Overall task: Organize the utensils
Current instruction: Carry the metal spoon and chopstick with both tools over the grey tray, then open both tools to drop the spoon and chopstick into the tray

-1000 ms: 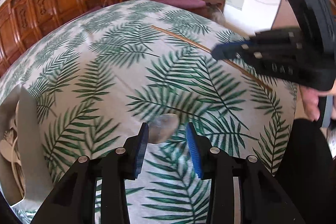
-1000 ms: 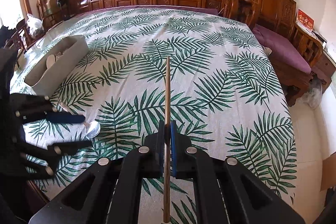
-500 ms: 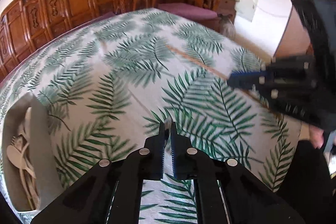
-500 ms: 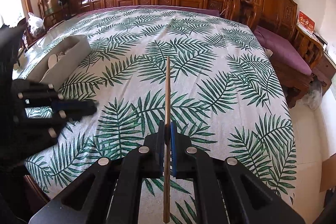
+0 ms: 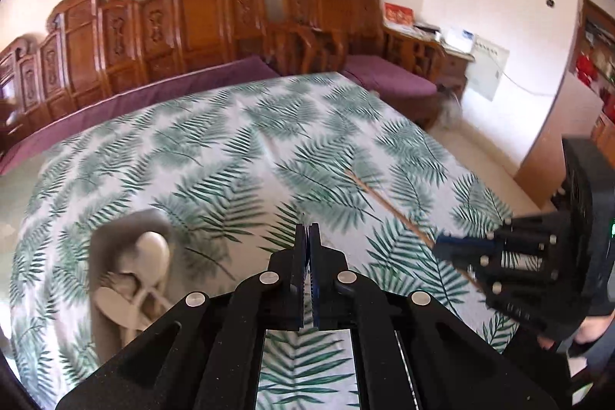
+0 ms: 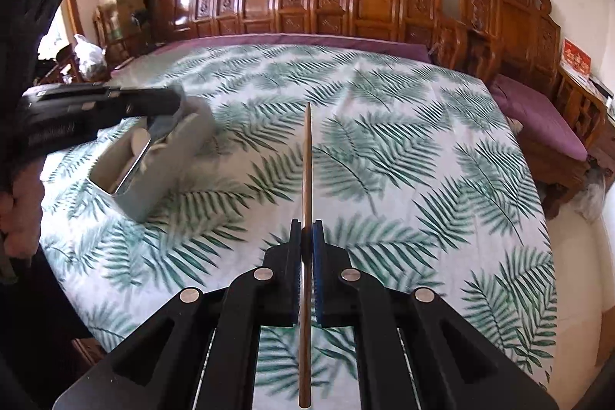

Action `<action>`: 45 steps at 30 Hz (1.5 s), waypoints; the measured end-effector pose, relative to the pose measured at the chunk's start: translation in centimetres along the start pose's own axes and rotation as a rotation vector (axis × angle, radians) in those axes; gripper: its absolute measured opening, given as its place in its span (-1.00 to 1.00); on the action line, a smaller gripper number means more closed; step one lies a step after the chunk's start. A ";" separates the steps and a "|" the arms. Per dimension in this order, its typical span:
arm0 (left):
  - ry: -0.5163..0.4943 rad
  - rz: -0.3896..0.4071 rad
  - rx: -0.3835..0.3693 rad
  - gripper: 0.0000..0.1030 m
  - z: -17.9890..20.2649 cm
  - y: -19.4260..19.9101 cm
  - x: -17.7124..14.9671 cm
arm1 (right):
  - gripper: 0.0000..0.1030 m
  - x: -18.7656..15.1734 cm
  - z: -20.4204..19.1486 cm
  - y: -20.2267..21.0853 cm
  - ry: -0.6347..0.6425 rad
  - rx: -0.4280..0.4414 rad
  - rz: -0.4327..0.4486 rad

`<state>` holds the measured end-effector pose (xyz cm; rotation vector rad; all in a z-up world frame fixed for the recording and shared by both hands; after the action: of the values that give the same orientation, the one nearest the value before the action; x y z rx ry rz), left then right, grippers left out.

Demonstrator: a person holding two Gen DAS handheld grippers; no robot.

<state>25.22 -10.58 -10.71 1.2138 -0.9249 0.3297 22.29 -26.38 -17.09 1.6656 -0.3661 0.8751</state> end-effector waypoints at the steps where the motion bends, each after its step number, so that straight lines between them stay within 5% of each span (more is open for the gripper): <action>1: 0.007 0.005 0.011 -0.98 -0.5 0.4 0.3 | -0.88 0.3 -0.4 0.0 0.002 0.006 0.005; 8: 0.070 0.028 0.084 -0.98 -4.9 2.8 1.7 | -0.87 2.7 -3.8 -0.1 0.000 0.067 0.048; 24: 0.310 -0.067 0.052 -0.98 -13.8 -0.3 -0.9 | -0.88 4.7 -8.4 -2.3 0.042 0.137 0.046; 45: 0.322 -0.149 0.114 -0.94 -17.1 -4.7 -2.1 | -0.87 5.9 -10.7 -4.7 0.028 0.199 0.042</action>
<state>34.43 3.61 -16.26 1.2808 -0.5407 0.4482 25.54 -13.83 -15.55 1.8318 -0.3033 0.9917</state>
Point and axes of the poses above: each gripper's, at about its wrist camera, not at the fingertips, and y roughly against the way its jaws point, z to its right, x to its top, the point moved 1 cm from there along -y, roughly the way its jaws point, and after that the axes turned 2 degrees about z, right-handed, at the moved point
